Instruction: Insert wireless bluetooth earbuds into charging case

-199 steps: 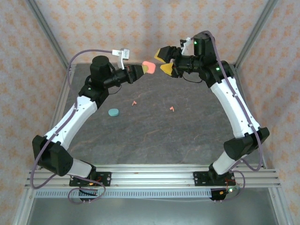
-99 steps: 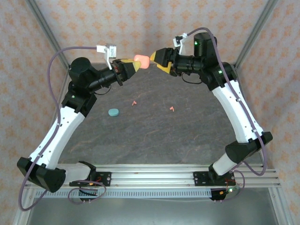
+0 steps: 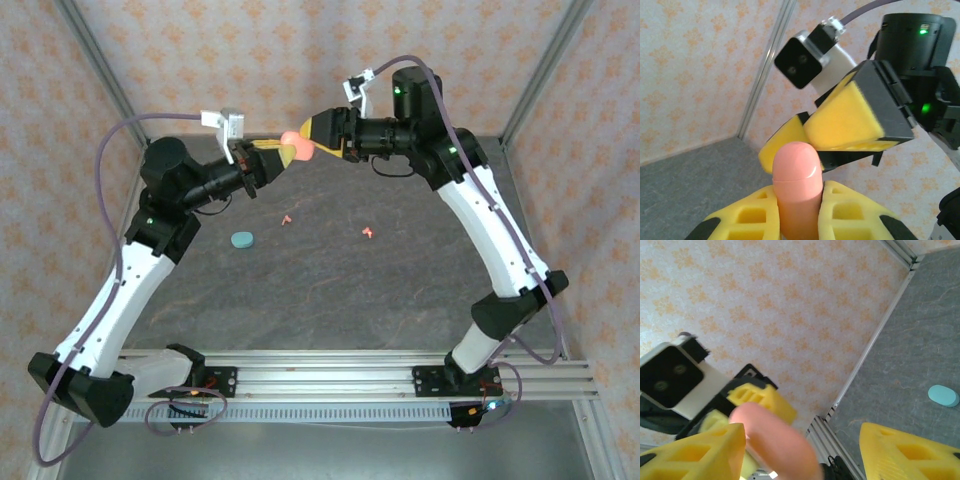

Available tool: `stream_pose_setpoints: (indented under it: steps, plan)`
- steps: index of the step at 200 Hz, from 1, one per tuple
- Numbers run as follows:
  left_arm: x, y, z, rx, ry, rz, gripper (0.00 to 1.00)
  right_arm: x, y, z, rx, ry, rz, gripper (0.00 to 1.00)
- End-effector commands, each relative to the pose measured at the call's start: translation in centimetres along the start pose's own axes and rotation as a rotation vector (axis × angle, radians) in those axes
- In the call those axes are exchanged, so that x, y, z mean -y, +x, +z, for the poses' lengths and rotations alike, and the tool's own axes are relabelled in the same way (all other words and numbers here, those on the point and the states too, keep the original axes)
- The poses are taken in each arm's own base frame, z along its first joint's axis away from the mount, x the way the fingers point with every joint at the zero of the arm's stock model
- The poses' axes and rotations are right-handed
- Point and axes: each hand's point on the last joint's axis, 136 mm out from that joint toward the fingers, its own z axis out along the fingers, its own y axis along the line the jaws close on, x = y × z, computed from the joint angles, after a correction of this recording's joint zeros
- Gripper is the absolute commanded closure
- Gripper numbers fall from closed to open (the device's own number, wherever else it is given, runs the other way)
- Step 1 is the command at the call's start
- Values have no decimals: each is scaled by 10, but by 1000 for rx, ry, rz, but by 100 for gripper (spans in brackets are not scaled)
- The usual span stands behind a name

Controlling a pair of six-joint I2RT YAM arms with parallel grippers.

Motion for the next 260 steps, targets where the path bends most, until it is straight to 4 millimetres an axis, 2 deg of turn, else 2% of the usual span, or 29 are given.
stream_pose_setpoints:
  steps: [1,24,84,121,148,197,234,260]
  plan:
    - [14,-4,-10,15,31,49,100,-18,-1,-4,-10,-54,-54,39]
    - [15,-5,-13,24,24,44,100,-24,3,-5,-24,-78,-86,38]
    - [12,-3,-18,50,5,7,100,-26,21,0,-75,-113,-102,32]
    - [14,-5,-18,59,8,0,100,-20,27,2,-95,-106,-107,32]
    - [16,-7,-18,65,15,-2,100,-9,29,6,-100,-66,-102,33]
    - [21,-10,-21,69,28,3,100,15,18,15,-75,10,-41,40]
    - [23,-11,-22,68,32,1,100,29,-5,19,-7,54,-1,40]
    - [23,-9,-23,64,31,-3,100,36,-9,24,-4,71,25,40]
